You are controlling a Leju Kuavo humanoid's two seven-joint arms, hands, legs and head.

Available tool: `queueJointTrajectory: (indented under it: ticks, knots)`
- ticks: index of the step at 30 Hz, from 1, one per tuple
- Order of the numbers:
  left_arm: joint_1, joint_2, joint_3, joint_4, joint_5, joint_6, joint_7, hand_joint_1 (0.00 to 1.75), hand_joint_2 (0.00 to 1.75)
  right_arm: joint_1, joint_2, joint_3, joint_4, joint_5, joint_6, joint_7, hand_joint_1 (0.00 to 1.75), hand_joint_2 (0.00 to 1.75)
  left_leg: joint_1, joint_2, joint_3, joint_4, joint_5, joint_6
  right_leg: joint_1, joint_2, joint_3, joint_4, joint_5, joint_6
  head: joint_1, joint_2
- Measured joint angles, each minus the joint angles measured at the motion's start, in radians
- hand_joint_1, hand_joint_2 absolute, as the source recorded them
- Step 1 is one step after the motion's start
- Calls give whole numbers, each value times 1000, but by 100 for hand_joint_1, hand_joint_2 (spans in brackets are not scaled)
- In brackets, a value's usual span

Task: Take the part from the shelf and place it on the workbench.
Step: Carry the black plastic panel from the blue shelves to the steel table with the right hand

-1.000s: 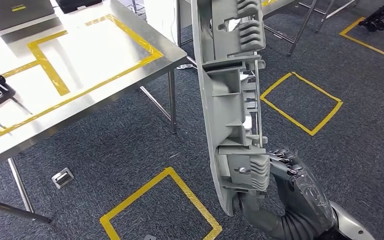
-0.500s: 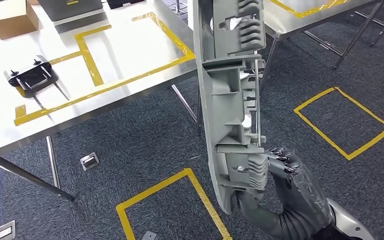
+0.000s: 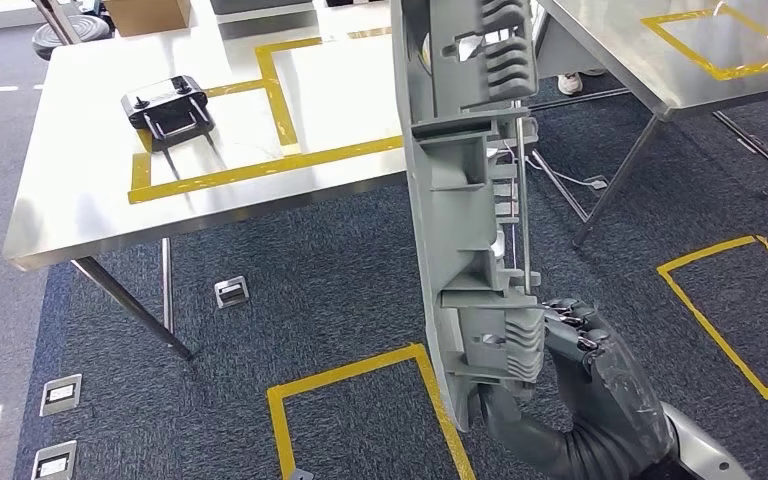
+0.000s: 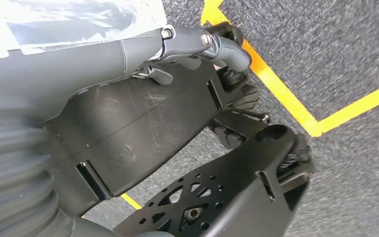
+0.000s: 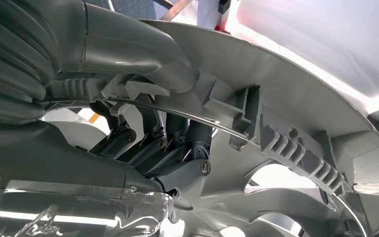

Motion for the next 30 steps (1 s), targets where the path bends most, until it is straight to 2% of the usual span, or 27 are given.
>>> queueJointTrajectory:
  ticks: [2,3,4,7,12,17,21,30]
  knots:
    - [0,-1,0,0,0,0,0,0,175,0,0,0,0,0,-1,-2,175,175,0,-16,6,6,-9,-3,0,5,35,-110,82,-7,4,0]
    - [0,-1,0,0,0,0,0,0,175,0,0,0,0,0,-1,-4,175,175,-2,-22,5,11,-14,-7,1,9,56,-165,110,-10,6,0]
    - [0,-1,0,0,0,0,0,0,175,-2,0,0,0,0,-2,-6,175,175,-3,-25,3,15,-17,-12,1,14,70,-205,122,-13,7,0]
    - [-1,0,0,0,2,0,0,0,175,-3,0,0,0,0,-3,-10,175,175,-5,-25,-4,21,-21,-15,3,20,79,-237,115,-17,1,0]
    - [-1,3,0,0,5,0,4,0,175,-2,0,-1,0,0,-3,-12,175,175,-4,-23,3,9,-20,-13,5,22,80,-238,112,-24,-5,0]
    - [-2,4,0,0,5,0,7,0,175,-3,1,-1,0,0,-3,-14,175,175,-3,-23,6,2,-19,-26,6,21,82,-238,111,-29,-8,0]
    - [-2,4,0,0,5,1,10,0,175,-3,1,-1,0,0,-3,-14,175,175,-2,-22,6,2,-18,-31,7,21,83,-238,112,-30,-8,0]
    - [-3,5,0,0,6,1,13,0,175,-3,1,-1,0,0,-3,-14,175,175,-2,-22,7,2,-17,-32,7,21,86,-240,113,-30,-8,0]
